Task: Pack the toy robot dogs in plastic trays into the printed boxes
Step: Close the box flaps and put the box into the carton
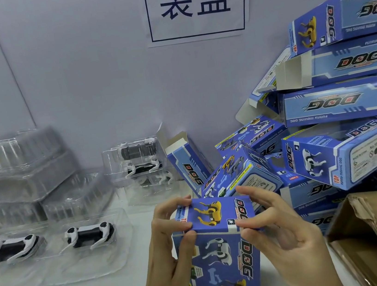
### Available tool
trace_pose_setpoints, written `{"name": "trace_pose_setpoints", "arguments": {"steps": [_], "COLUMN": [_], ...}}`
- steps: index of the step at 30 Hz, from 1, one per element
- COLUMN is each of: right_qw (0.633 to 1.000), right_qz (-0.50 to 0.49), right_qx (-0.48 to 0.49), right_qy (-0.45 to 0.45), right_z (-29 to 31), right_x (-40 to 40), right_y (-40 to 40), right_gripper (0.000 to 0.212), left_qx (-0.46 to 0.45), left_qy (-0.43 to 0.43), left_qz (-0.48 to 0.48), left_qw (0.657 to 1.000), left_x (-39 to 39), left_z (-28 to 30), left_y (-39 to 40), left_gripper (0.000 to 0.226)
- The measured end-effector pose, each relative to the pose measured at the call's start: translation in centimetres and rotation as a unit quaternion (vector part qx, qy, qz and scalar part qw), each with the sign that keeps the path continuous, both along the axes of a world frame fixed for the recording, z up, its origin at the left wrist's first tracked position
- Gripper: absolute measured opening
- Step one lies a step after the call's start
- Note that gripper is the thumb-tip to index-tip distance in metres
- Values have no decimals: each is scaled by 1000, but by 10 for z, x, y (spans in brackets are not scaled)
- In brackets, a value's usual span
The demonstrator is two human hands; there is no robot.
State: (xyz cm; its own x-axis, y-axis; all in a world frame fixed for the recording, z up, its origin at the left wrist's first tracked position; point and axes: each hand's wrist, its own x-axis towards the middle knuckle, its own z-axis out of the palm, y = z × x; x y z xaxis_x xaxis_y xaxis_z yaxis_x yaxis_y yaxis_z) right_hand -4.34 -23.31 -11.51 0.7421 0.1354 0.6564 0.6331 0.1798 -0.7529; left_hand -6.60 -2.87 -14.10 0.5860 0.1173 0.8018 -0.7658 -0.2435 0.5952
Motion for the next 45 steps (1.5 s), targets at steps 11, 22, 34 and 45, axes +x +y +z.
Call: {"name": "trace_pose_setpoints", "arguments": {"steps": [11, 22, 34, 45], "right_qw": [1000, 999, 897, 907], "right_qz": [-27, -22, 185, 123], "right_qx": [-9, -2, 53, 34], "right_qy": [-10, 40, 399, 402], "right_z": [-6, -13, -1, 3], "right_x": [2, 6, -13, 12], "right_y": [-1, -3, -8, -17], "right_gripper": [32, 19, 126, 52], "left_qx": [-2, 122, 237, 340], "left_qy": [-3, 46, -150, -158], "left_qz": [13, -30, 285, 194], "left_qw": [1000, 991, 917, 907], "left_x": [5, -5, -11, -25], "left_z": [-3, 8, 3, 18], "left_y": [0, 16, -34, -26], "left_gripper": [11, 25, 72, 33]}}
